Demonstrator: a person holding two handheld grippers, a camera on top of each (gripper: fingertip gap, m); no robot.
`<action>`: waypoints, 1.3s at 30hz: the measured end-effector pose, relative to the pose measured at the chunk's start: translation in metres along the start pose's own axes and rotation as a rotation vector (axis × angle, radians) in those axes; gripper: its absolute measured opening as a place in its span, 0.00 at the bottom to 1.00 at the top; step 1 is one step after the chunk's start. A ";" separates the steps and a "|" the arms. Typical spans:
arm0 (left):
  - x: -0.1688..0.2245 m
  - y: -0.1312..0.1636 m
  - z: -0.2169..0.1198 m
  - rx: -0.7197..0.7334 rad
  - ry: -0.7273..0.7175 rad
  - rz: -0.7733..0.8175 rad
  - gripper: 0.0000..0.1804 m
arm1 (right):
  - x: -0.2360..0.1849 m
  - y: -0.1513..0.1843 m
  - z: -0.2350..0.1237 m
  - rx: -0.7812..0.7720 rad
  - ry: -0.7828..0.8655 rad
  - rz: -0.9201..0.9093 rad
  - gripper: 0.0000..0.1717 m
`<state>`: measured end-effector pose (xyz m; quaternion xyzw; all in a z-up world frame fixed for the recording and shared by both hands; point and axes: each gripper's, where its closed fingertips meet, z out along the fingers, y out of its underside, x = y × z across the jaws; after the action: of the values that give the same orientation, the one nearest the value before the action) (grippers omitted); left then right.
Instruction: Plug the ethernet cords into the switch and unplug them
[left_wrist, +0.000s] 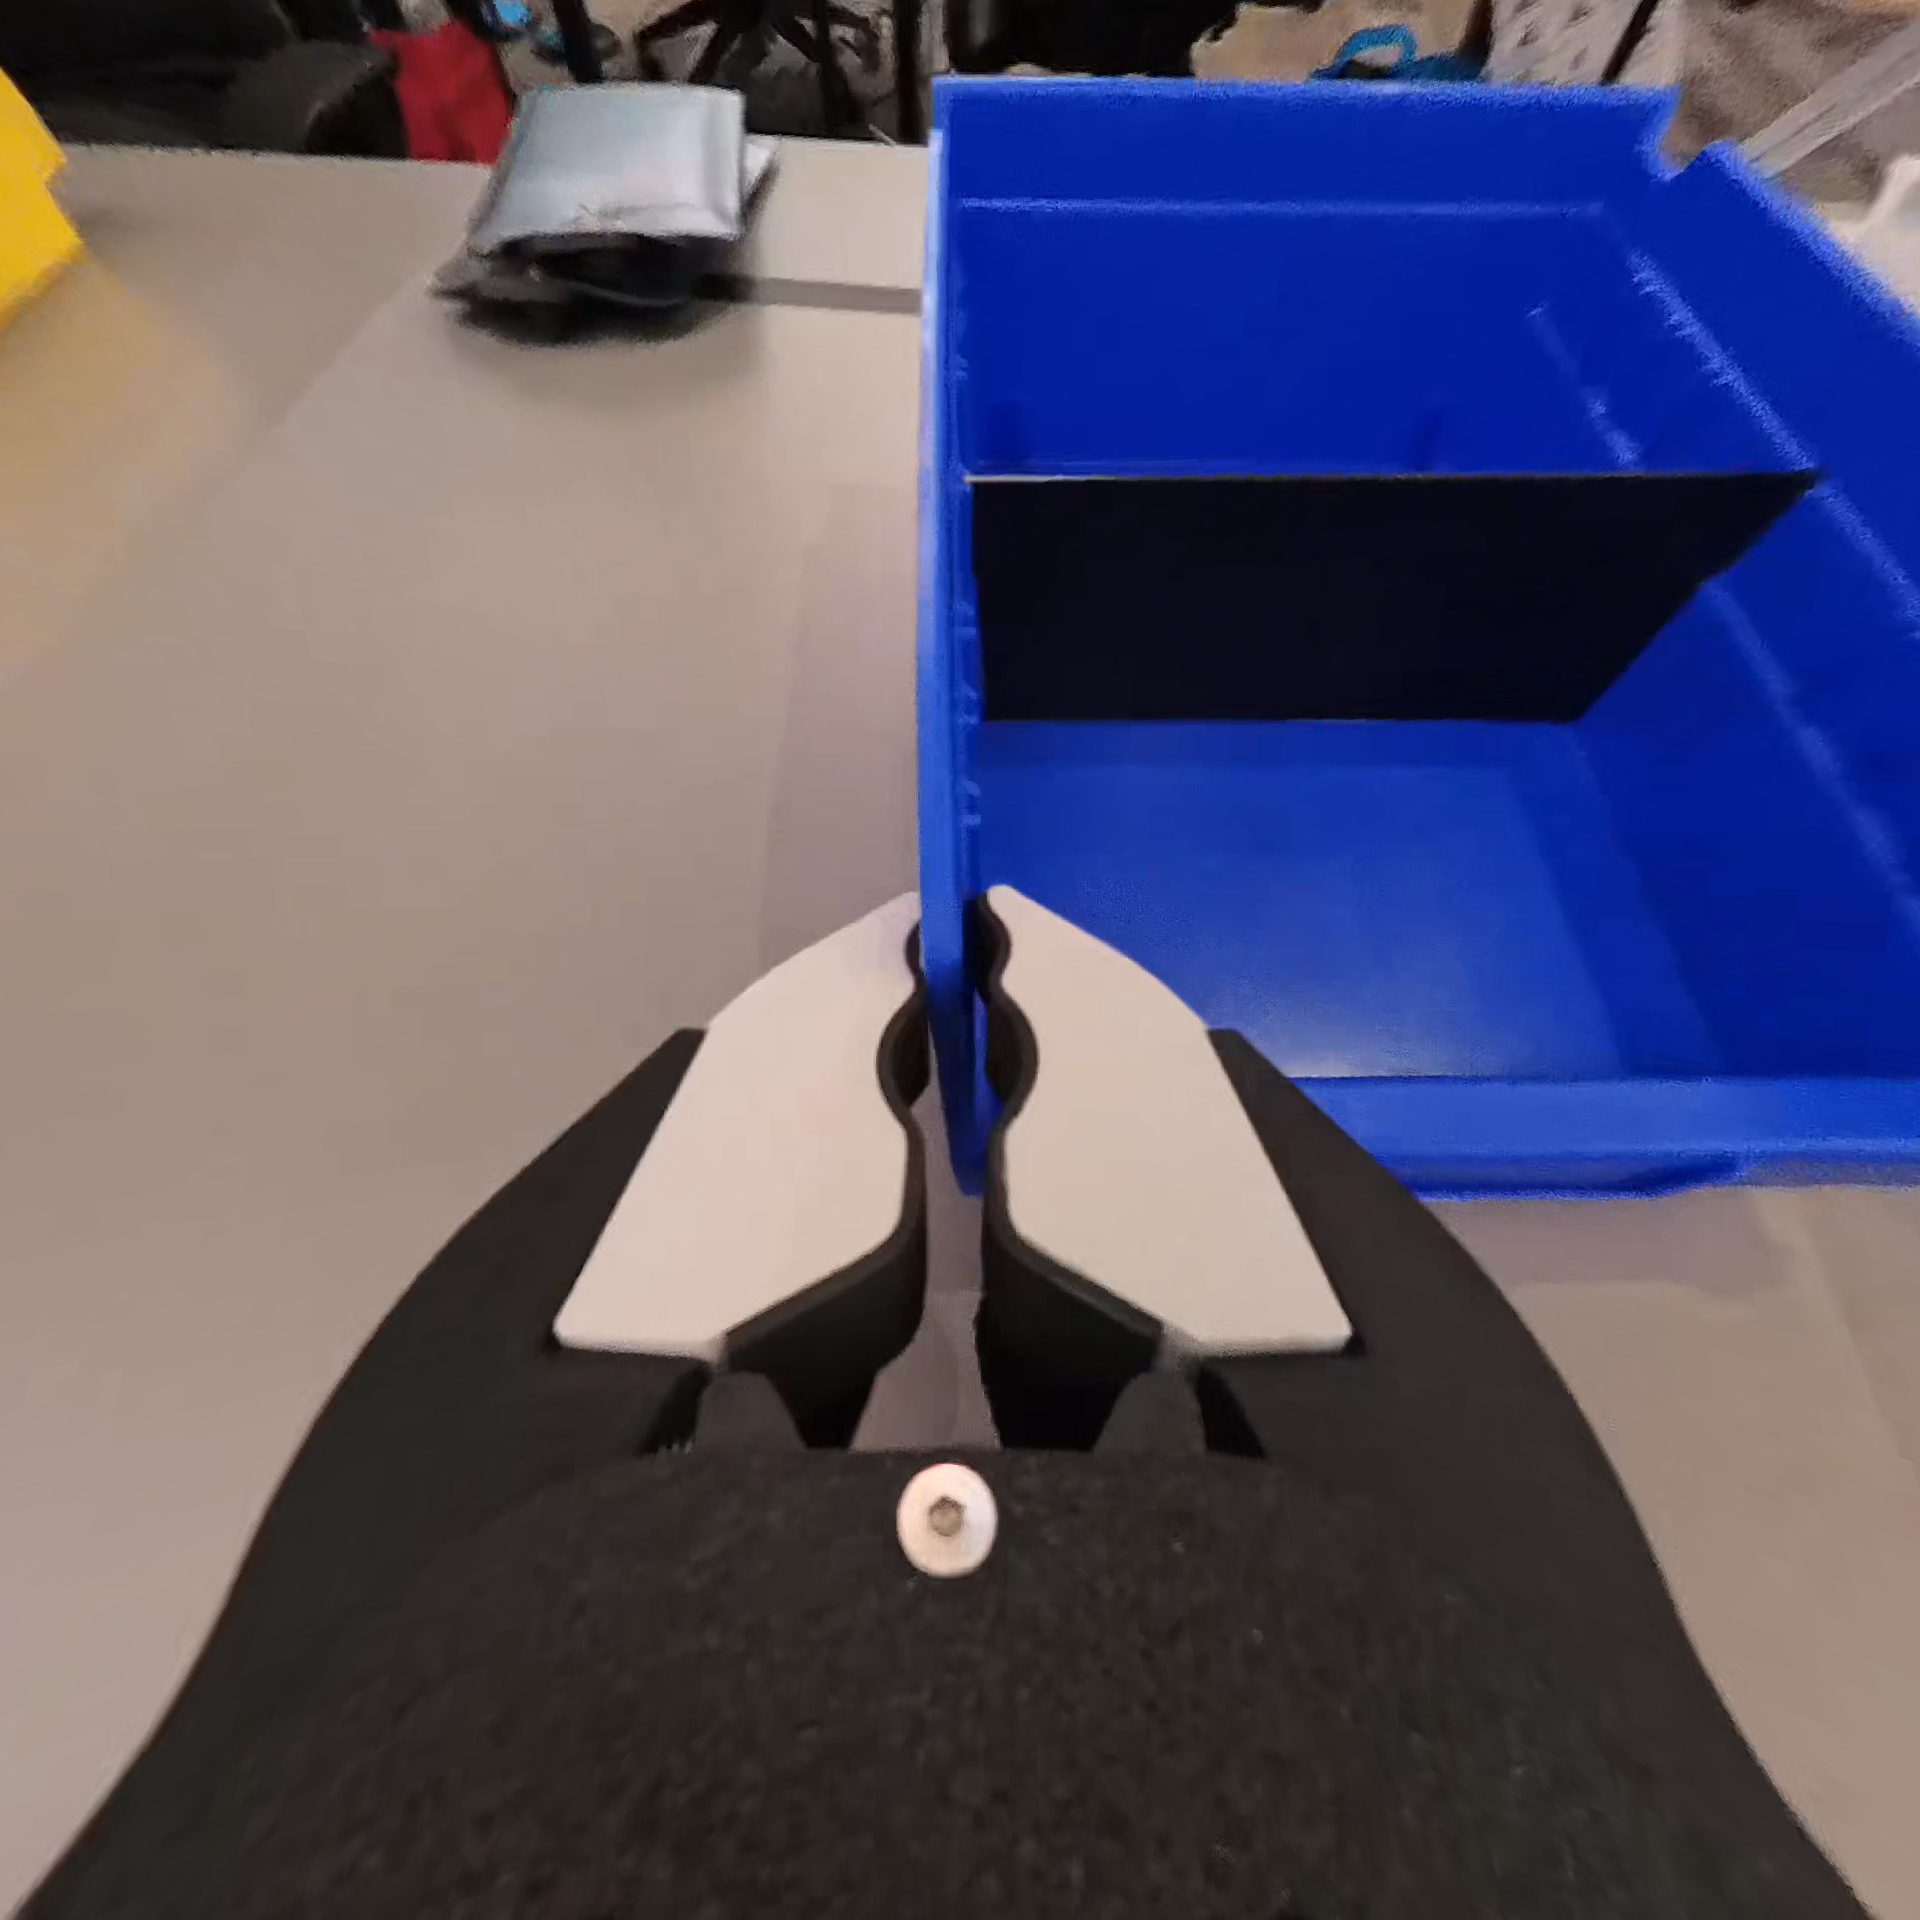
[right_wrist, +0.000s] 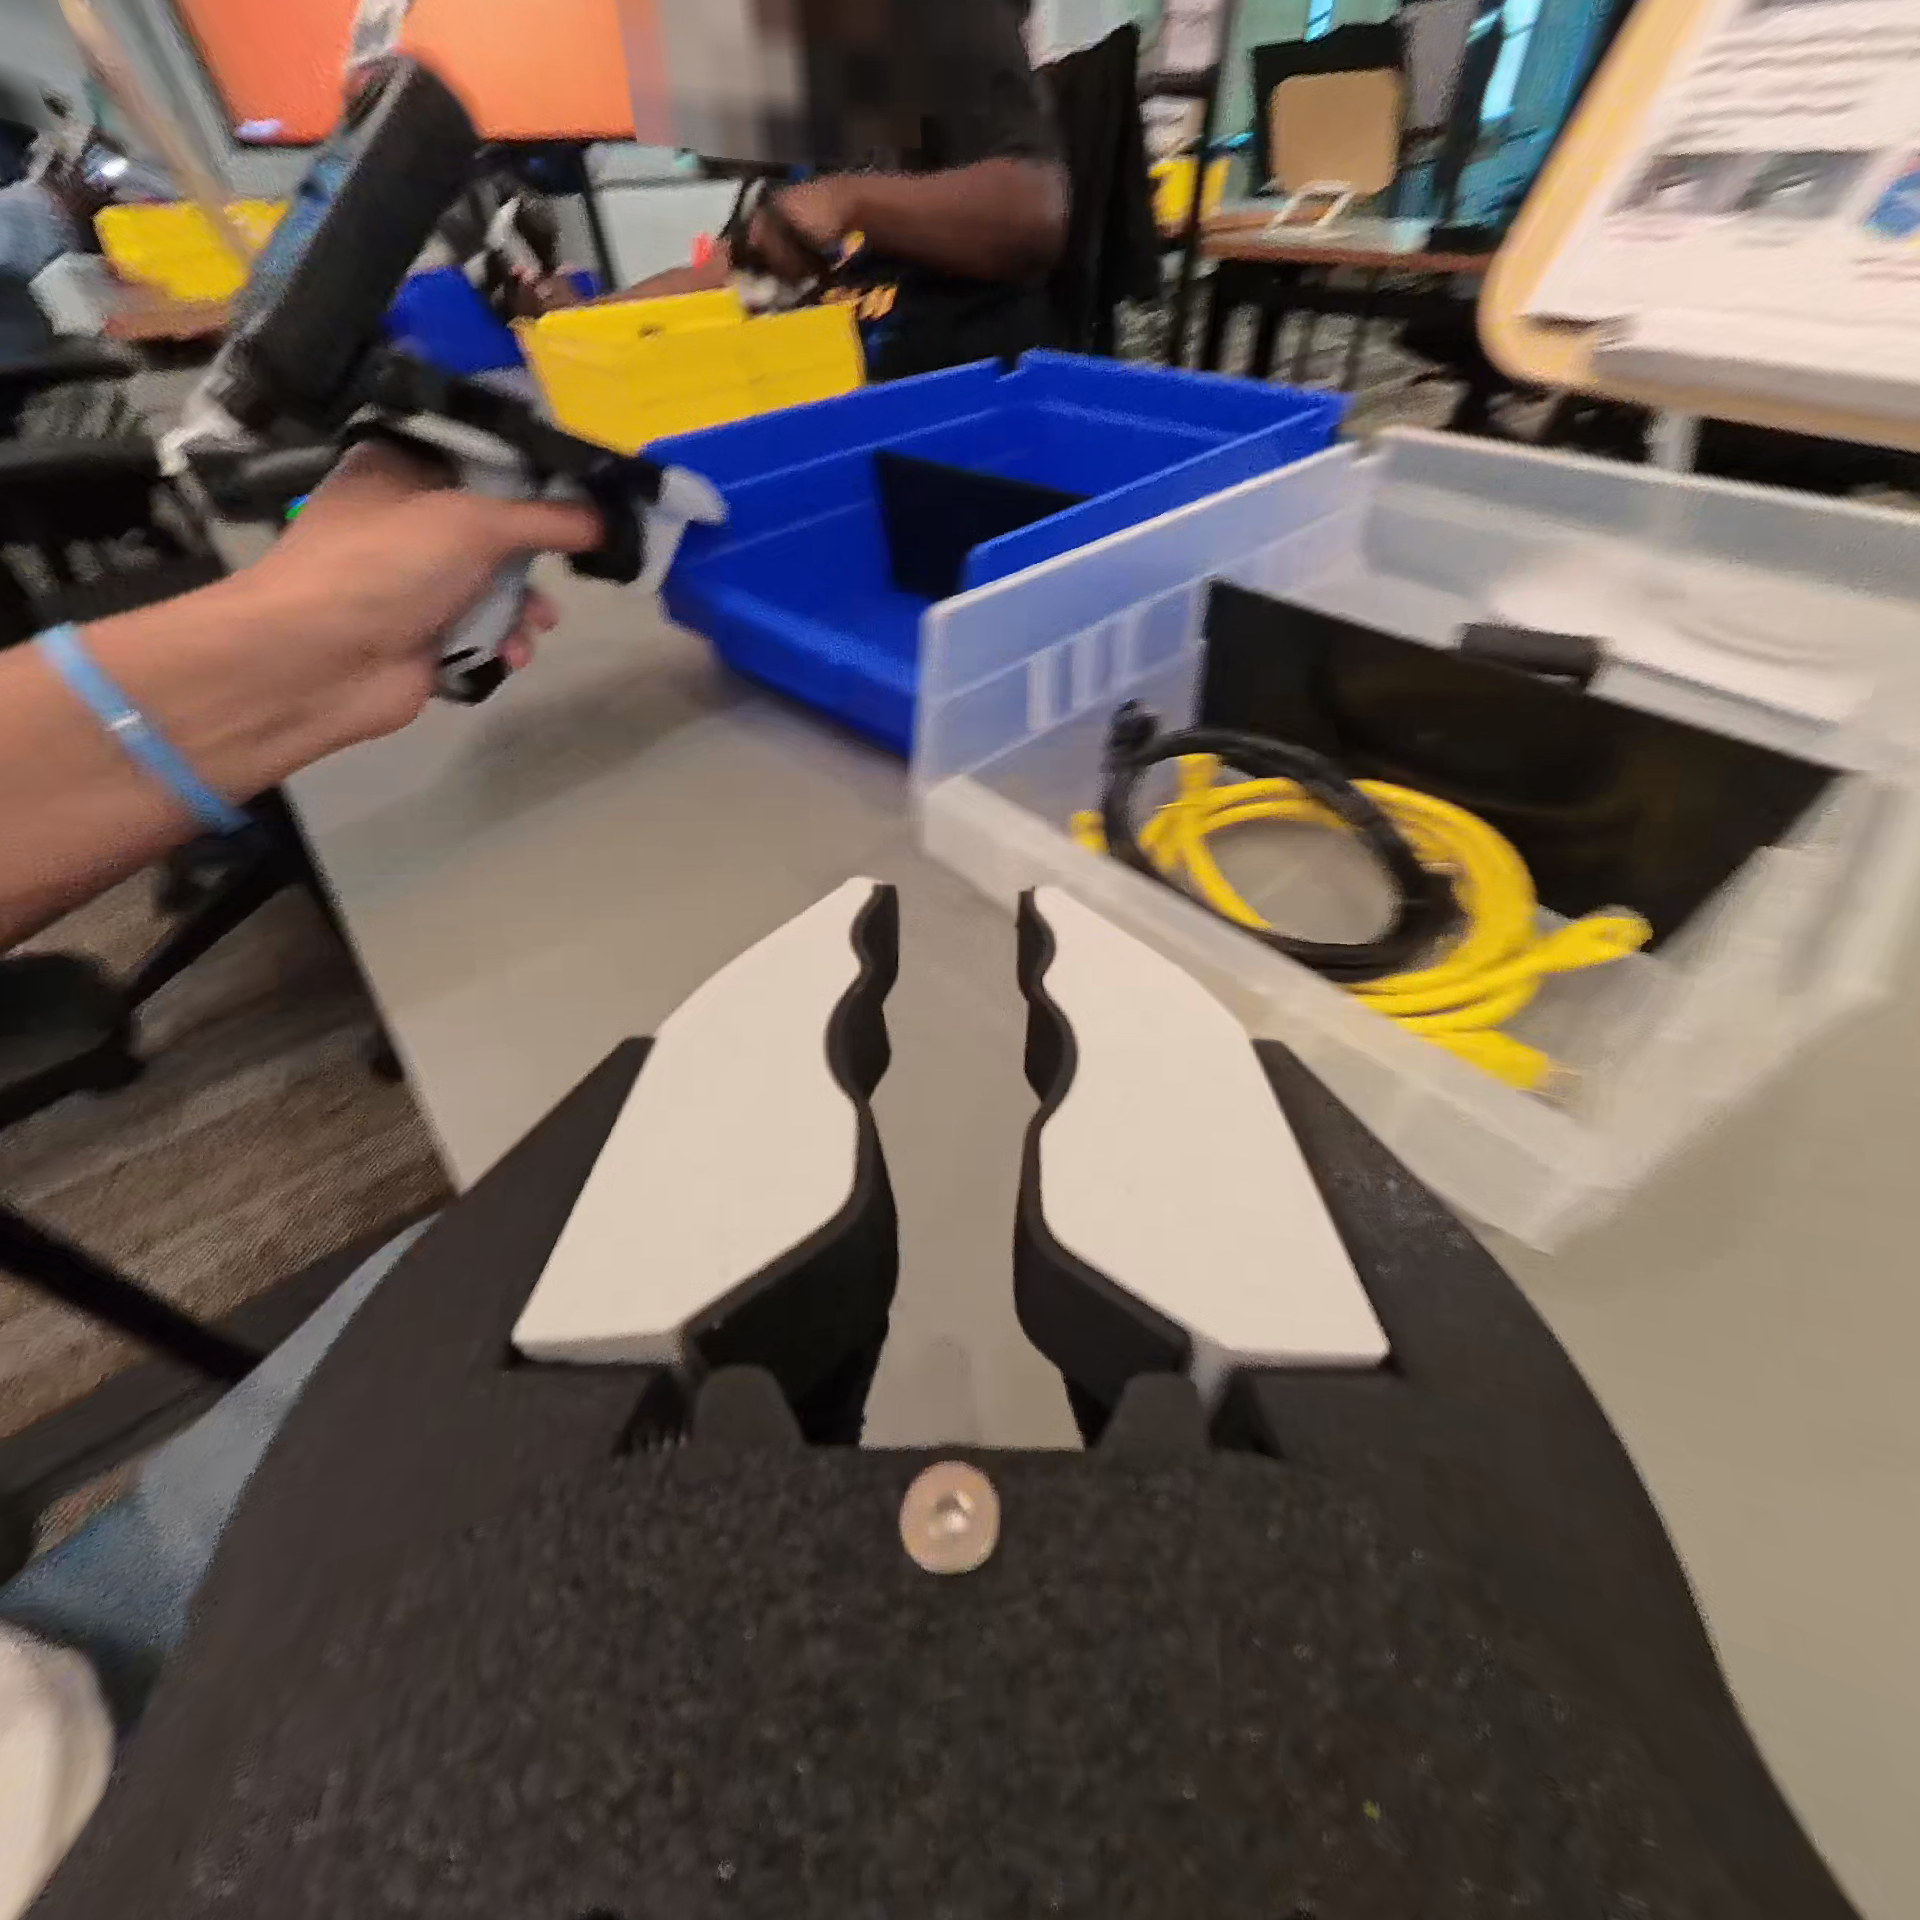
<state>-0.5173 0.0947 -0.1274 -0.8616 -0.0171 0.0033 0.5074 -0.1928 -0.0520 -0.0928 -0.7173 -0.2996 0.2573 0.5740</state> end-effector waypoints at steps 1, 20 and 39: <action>0.004 0.002 -0.004 -0.017 0.043 -0.048 0.01 | -0.015 0.004 0.005 -0.024 -0.029 -0.016 0.12; 0.004 0.091 -0.167 -0.010 -0.070 -0.056 0.03 | -0.069 0.008 0.126 -0.286 0.214 -0.073 0.05; 0.159 -0.113 -0.273 0.519 0.002 0.236 0.03 | 0.017 -0.186 -0.038 0.143 0.448 -0.041 0.02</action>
<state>-0.3556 -0.0838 0.1061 -0.6989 0.0853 0.0656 0.7071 -0.1787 -0.0349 0.0969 -0.7079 -0.1602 0.1008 0.6805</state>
